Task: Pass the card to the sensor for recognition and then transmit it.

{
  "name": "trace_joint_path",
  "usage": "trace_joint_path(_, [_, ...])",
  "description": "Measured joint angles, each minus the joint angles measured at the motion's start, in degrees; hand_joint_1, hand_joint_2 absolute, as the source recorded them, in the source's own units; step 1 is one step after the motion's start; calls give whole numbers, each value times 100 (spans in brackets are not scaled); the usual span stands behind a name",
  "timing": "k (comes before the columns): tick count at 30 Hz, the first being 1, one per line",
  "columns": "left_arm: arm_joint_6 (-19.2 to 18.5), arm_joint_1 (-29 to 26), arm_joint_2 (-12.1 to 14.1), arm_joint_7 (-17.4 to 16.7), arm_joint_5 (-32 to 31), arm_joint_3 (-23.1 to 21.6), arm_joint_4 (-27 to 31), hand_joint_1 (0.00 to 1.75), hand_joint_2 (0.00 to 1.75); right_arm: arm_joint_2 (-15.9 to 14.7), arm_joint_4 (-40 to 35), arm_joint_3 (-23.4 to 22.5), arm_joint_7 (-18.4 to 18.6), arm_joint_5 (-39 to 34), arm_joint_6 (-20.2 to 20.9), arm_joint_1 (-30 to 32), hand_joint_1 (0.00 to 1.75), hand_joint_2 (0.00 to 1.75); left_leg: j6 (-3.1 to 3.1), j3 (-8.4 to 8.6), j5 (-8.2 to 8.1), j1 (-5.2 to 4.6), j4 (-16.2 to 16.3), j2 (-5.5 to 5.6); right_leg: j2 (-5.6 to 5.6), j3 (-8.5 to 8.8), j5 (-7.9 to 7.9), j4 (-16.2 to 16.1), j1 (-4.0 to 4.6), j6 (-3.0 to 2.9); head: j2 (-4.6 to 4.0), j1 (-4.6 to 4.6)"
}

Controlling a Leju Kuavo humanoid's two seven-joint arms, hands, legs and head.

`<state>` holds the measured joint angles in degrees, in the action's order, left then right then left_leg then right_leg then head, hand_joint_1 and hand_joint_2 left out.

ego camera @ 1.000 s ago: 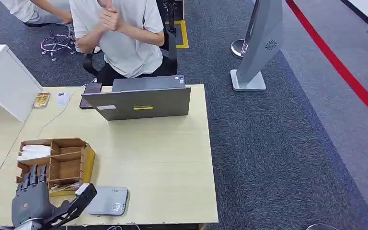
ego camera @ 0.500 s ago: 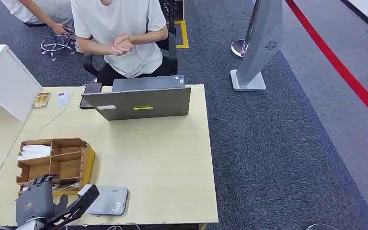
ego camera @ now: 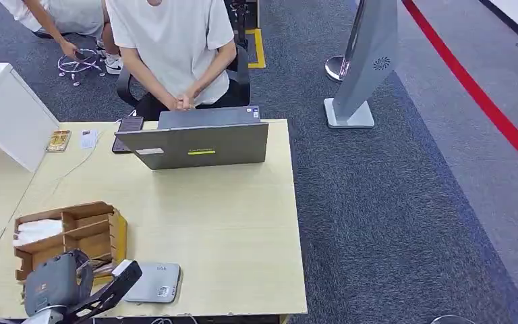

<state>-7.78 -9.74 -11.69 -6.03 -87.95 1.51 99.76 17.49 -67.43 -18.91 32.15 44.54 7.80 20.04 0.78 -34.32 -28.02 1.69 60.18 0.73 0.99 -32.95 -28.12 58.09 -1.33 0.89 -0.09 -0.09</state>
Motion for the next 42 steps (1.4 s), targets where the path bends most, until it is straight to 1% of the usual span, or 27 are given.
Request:
trace_joint_path(11, [18, -9, -37, 96, 0, 42, 0, 175, 175, 0, -2, 0, 2, 9, 15, 5, 0, 175, 0, 1, 0, 0, 0, 0, 0, 1, 0, 0, 0, 0, 0, 0])
trace_joint_path(15, [146, -17, -39, 76, 0, 52, 2, 175, 175, 0, -11, 9, 15, 7, 24, 16, 0, 175, 0, 1, 0, 0, 0, 0, -1, 1, 0, 0, 0, 0, 0, 0])
trace_joint_path(18, [116, -17, -37, 76, 0, 50, 63, 175, 175, 0, -33, 31, 33, 4, 26, 31, 0, 175, 0, 1, 0, 0, 0, 0, 0, 1, 0, 0, 0, 0, 0, 0])
trace_joint_path(22, [44, -1, -26, 162, 0, -52, 430, 175, 175, 0, -35, 28, 63, 4, 31, 36, 0, 175, 0, 2, 1, 0, 0, 1, 0, -2, 0, 0, 0, 0, 0, 0])
trace_joint_path(24, [-160, 113, 0, 190, 0, -296, 796, 175, 175, 0, -35, 26, 72, 7, 31, 33, 0, 175, -1, 0, 1, 0, 0, 8, -6, 0, 0, 0, 0, 0, 0, 0])
trace_joint_path(26, [-308, 319, 41, 181, 0, -598, 1151, 175, 175, 0, -35, 15, 72, 15, 31, 32, 0, 175, -2, 1, 2, 0, 0, 9, -8, 2, 1, 0, 0, 1, 0, 0])
trace_joint_path(28, [-376, 584, 72, 280, 0, -825, 1424, 175, 175, 0, -33, -4, 72, 50, 33, 32, 0, 175, -2, 2, 3, 0, 1, 9, -8, 2, 2, 0, 0, 1, 0, 0])
trace_joint_path(30, [-511, 994, 105, 345, 0, -1112, 1706, 175, 175, 0, -31, -35, 57, 107, 35, 25, 0, 175, -4, 0, 11, 0, 1, 10, -9, 2, 5, 0, 0, 1, 0, 2])
trace_joint_path(33, [-802, 1681, 153, 376, 35, -1484, 1980, 175, 175, 0, 0, -100, -11, 107, 33, -24, 0, 175, -3, 2, 12, 0, 1, 12, -11, 6, 11, 0, 0, 1, 0, 0])
trace_joint_path(35, [-930, 1946, 173, 378, 102, -1619, 2072, 175, 175, 0, 20, -137, -52, 109, 33, -43, 0, 175, -2, 9, 12, 0, 1, 9, -5, 6, 12, 0, 0, 0, 0, -4])
trace_joint_path(37, [-1158, 2194, 190, 324, 253, -1687, 2079, 175, 175, 0, 55, -209, -201, 225, 102, -66, 0, 175, -1, 8, 14, 0, 1, 11, -6, 0, 12, 0, 0, 0, 0, -2])
trace_joint_path(39, [-1357, 2630, 210, 108, 356, -1720, 1935, 175, 175, 0, 144, -378, -401, 447, 231, -157, 0, 175, -2, 5, 16, 0, 1, 11, -8, 1, 12, 0, 0, 0, 0, 0])
trace_joint_path(40, [-1386, 2853, 210, 4, 347, -1720, 1814, 175, 175, 0, 186, -452, -461, 528, 260, -205, 0, 175, -2, 5, 16, 0, 1, 13, -8, 2, 12, 0, 0, 0, 0, 0])
trace_joint_path(42, [-1241, 3378, 201, -228, 120, -1720, 1417, 175, 175, 0, 311, -536, -558, 709, 256, -279, 0, 175, -3, 5, 21, 1, 1, 14, -10, 3, 15, 1, 1, -4, 0, -4])
